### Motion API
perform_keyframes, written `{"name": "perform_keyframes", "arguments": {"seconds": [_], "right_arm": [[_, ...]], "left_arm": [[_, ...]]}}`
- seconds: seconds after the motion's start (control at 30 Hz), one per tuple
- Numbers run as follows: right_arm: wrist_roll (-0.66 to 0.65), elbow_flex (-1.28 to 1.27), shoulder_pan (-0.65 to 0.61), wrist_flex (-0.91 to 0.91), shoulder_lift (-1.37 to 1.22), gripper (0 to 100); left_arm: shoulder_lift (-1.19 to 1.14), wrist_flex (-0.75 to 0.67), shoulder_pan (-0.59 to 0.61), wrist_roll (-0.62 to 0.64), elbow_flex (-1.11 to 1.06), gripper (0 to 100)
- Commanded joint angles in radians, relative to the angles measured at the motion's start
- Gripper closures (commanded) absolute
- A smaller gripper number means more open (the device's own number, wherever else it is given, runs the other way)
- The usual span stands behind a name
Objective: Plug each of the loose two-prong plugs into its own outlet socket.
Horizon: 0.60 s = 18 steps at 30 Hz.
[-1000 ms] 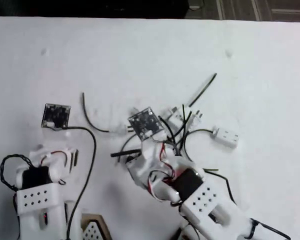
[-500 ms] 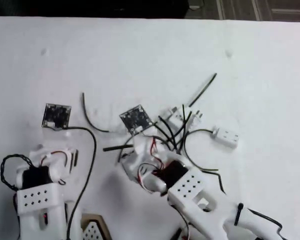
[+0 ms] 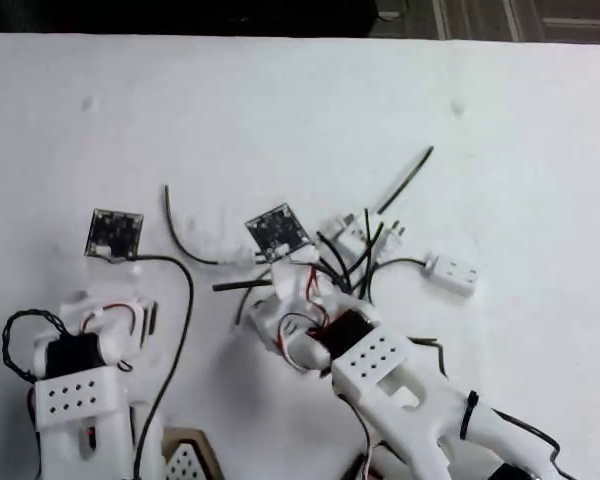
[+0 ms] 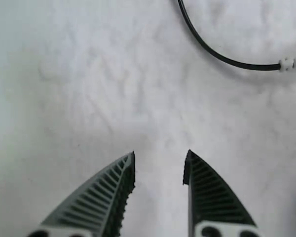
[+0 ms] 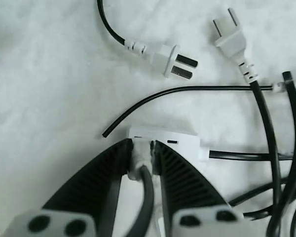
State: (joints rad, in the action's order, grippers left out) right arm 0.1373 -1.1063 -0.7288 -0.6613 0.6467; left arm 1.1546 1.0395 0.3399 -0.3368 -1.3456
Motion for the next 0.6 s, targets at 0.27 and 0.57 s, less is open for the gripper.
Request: {"name": "perform_keyframes", "arguments": {"seconds": [0.27, 0.57], "right_arm": [[-0.008, 0.011, 0.004, 0.101, -0.082, 98.1], [-0.015, 0.011, -0.016, 0.004, -0.084, 98.1]], "left_arm": [[0.013, -0.018, 0.008, -0.011, 0.003, 83], [0.013, -0.018, 0.008, -0.011, 0.003, 83]]}}
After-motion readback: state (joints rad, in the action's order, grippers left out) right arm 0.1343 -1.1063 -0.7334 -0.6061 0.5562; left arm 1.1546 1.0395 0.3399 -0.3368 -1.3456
